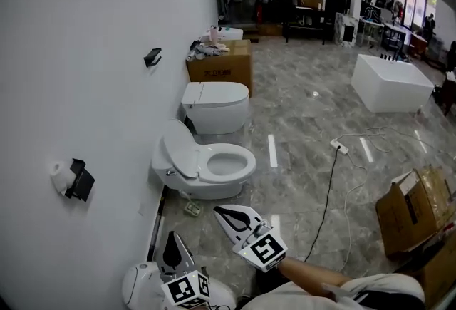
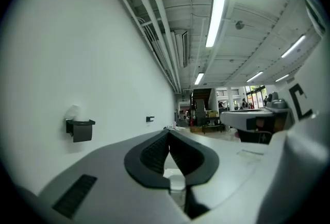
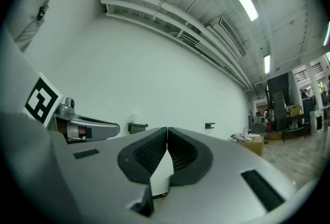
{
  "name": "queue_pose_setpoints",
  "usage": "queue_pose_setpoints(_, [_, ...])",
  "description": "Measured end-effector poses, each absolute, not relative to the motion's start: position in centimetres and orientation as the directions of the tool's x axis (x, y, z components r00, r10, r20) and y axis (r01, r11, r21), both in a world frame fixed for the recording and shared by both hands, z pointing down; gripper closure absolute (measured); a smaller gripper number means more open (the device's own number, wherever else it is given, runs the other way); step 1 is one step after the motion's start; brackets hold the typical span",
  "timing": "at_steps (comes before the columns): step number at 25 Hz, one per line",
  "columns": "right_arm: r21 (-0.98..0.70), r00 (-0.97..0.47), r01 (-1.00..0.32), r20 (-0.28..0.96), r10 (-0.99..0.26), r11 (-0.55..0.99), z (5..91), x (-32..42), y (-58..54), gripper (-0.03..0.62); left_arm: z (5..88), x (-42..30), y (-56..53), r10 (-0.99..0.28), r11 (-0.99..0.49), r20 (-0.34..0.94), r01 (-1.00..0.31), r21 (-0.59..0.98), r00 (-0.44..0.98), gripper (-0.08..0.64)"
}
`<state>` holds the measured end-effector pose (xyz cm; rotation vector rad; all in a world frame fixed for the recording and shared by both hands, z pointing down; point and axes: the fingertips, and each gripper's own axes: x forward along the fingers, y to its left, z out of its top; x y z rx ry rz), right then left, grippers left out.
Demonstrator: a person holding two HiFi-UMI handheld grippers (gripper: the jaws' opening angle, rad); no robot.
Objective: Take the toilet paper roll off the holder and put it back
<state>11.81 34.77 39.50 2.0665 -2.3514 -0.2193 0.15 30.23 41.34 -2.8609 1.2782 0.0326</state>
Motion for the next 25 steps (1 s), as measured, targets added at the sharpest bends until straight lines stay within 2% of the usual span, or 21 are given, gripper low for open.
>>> queue_pose_setpoints(11, [0.083, -0.298, -0.953, -0.099, -0.949, 0.291, 39.3, 19.0, 24.9, 0.588, 40.7, 8.2, 22.0, -0.808, -0.588, -0.028, -0.808, -0.033, 0.589, 0.551])
queue_pose_setpoints(16, [0.037, -0.375, -0.927, -0.095, -0.922, 0.373, 40.6, 19.3, 21.3, 0.588, 41.4, 7.0, 19.9, -0.866, -0.501, 0.015, -0.865, -0.042, 0.501, 0.551])
queue_pose_setpoints(25, [0.029, -0.550, -0.835, -0.038, -0.834, 0.550, 41.0, 15.3, 15.1, 0.588, 42.8, 2.6, 15.1, -0.929, -0.366, 0.065, -0.930, -0.012, 0.365, 0.551])
